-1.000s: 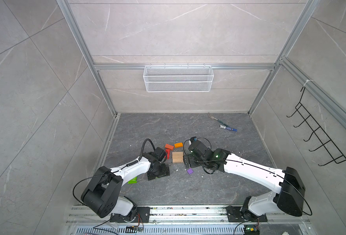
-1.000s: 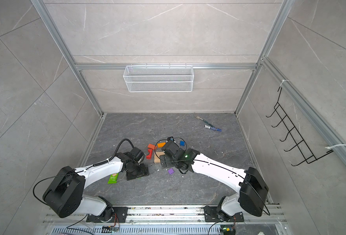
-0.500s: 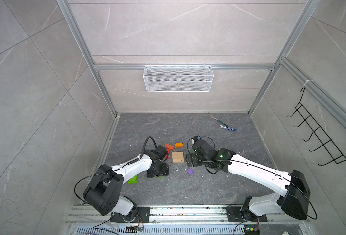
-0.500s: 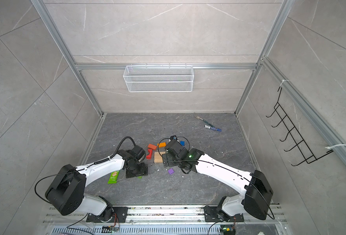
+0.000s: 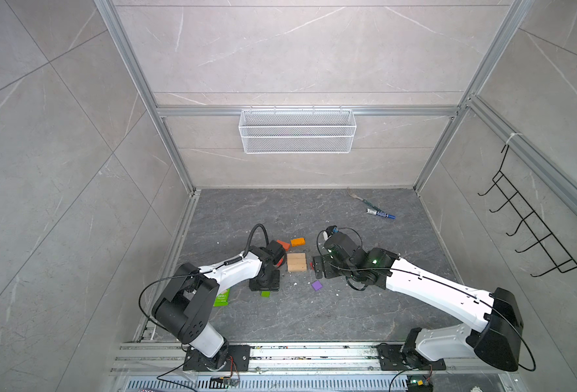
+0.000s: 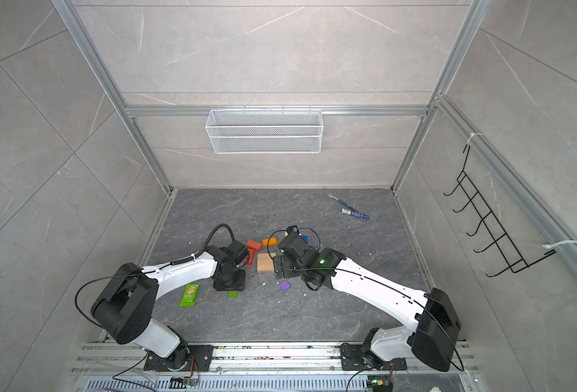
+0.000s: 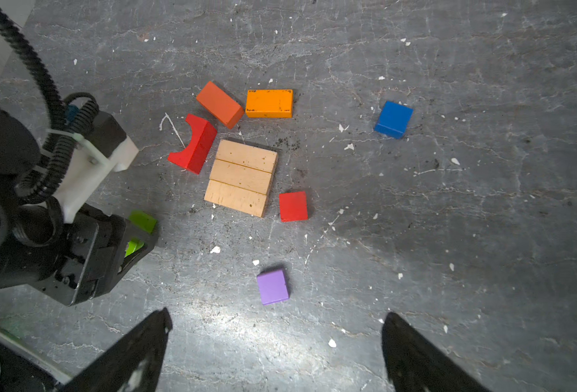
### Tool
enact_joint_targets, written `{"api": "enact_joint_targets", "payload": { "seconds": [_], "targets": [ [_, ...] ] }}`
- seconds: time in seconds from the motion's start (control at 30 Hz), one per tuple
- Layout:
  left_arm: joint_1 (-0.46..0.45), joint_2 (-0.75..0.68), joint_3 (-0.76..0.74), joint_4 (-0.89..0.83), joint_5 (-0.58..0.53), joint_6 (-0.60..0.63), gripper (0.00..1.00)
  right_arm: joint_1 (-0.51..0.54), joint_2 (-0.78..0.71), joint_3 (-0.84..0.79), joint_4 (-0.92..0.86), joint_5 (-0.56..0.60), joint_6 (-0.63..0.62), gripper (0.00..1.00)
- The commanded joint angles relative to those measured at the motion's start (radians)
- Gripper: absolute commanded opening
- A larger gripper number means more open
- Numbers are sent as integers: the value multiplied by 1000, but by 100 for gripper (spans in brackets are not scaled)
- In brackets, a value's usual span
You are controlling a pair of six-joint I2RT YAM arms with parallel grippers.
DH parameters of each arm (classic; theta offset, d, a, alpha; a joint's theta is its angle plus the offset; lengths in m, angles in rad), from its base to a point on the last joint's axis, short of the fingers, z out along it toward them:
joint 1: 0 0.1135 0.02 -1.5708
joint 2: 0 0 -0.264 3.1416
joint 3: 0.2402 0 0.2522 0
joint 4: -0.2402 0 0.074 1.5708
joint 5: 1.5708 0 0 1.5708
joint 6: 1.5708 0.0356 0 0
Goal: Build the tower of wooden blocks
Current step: 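Close the left gripper on the green bar and lift it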
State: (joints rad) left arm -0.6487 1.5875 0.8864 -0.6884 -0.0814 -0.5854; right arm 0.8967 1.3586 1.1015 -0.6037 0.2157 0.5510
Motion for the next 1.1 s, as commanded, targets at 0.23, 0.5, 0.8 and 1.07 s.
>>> {"api": "enact_joint_targets", "payload": {
  "seconds": [0.23, 0.5, 0.8, 1.07],
  "targets": [
    [-53, 20, 17, -13, -82, -26, 46, -9, -19, -25, -25, 4, 18, 99],
    [-68, 27, 20, -17, -88, -39, 42, -10, -15, -27, -24, -3, 19, 99],
    [-68, 22, 30, -4, -60, -47, 29, -12, -27, -35, -30, 12, 17, 99],
    [-68, -7, 69, 38, 9, -60, 27, -23, -69, -86, -9, 5, 21, 99]
  ]
}}
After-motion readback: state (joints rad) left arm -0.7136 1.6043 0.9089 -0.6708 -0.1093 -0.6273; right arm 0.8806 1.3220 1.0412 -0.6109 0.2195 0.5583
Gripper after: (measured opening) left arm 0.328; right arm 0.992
